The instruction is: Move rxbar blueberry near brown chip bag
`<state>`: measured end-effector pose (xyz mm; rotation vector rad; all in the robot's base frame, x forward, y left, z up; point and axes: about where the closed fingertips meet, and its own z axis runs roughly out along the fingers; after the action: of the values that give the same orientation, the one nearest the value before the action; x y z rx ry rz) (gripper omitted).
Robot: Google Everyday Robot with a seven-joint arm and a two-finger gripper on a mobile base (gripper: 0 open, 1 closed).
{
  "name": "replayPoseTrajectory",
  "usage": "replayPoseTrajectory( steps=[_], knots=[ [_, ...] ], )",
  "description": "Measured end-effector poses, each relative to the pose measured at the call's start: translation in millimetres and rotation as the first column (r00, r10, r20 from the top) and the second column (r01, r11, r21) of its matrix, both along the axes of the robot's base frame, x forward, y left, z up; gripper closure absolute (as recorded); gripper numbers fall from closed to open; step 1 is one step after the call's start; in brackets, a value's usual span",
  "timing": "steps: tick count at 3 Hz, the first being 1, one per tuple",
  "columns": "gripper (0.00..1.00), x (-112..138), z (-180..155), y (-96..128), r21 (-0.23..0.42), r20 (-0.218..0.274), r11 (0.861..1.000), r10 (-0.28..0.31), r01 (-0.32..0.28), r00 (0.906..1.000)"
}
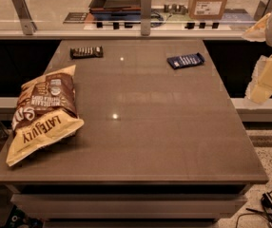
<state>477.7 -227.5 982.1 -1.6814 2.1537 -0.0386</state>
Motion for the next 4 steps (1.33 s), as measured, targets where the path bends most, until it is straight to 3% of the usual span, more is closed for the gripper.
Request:
replayPoseTrajectory(
  steps=[2,4],
  knots=[
    [0.0,43.8,3.0,-20.2,0.076,0.036,0.997,-0.004,0.001,0.9993],
    [0.0,98.7,4.7,-44.2,0.179,0.109,0.982,0.034,-0.053,0.9935]
  ],
)
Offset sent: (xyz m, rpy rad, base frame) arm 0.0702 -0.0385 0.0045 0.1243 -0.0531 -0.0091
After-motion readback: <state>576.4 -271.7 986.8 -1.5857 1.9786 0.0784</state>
